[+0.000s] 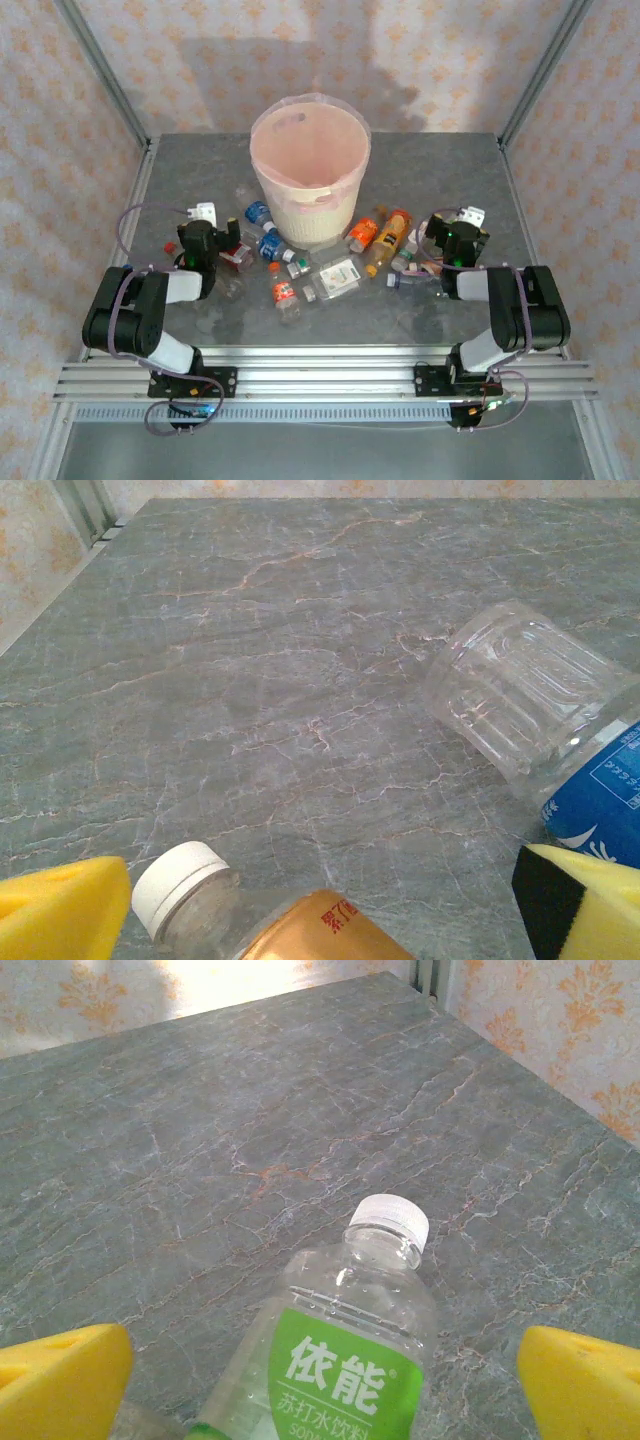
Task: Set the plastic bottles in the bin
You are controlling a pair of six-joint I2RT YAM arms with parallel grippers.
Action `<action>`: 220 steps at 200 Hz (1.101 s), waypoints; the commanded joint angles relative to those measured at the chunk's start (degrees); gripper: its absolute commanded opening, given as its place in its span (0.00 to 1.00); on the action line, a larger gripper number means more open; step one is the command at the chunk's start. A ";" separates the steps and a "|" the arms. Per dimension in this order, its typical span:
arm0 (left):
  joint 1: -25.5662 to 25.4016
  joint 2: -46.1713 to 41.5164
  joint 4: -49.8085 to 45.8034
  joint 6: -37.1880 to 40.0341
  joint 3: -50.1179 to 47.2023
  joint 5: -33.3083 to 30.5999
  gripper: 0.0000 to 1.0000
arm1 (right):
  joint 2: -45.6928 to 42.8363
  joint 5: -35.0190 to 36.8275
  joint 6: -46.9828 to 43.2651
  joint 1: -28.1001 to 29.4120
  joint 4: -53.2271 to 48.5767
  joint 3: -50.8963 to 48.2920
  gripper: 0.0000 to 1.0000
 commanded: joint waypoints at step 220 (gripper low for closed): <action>0.06 -2.63 -5.28 0.01 2.84 -1.51 1.00 | 0.20 -0.38 -0.70 0.28 -0.53 0.94 0.99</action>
